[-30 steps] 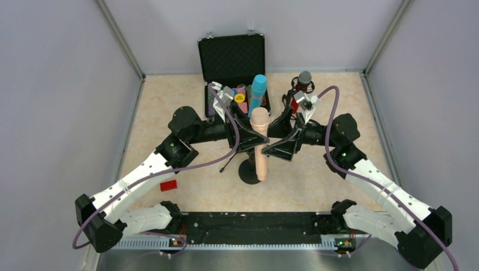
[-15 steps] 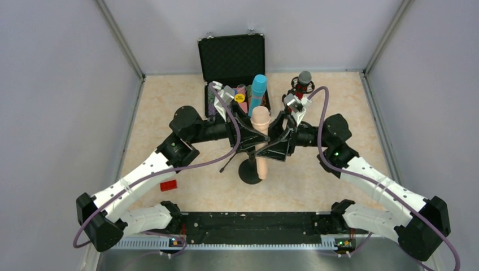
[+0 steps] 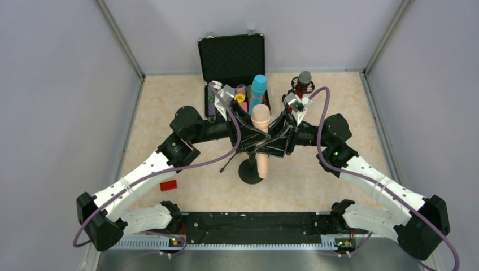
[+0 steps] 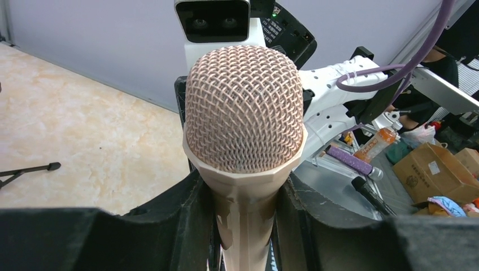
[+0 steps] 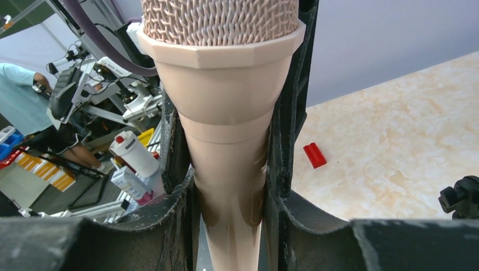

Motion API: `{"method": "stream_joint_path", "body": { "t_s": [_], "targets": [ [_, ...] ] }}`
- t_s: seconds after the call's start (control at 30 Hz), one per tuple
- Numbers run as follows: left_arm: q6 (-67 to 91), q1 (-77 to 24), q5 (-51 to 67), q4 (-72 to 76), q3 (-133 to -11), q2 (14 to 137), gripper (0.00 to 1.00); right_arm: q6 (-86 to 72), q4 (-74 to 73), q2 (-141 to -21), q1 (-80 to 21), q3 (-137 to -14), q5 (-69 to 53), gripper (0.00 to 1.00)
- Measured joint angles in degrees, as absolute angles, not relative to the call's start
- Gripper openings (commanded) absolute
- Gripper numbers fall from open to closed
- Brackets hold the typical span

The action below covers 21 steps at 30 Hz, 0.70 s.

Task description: Attach the microphones to the stand

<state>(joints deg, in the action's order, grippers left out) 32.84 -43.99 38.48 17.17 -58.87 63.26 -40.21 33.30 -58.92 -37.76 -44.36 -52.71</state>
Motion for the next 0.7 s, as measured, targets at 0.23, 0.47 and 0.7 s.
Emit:
{"method": "stream_joint_path", "body": {
  "t_s": [0.23, 0.47, 0.7],
  "targets": [
    [31.18, -44.01, 35.07, 17.15, -58.83, 63.24, 0.79, -38.35, 31.29, -58.89, -37.85, -44.36, -50.94, 0.00],
    [30.68, -43.99, 24.32, 16.71, -54.68, 59.96, 0.89, -36.10, 29.41, -58.11, -37.85, -44.23, -46.26, 0.00],
    [30.24, -44.03, 13.50, 16.32, -49.84, 54.30, 0.91, -35.55, 27.75, -58.02, -37.43, -42.92, -42.52, 0.00]
  ]
}}
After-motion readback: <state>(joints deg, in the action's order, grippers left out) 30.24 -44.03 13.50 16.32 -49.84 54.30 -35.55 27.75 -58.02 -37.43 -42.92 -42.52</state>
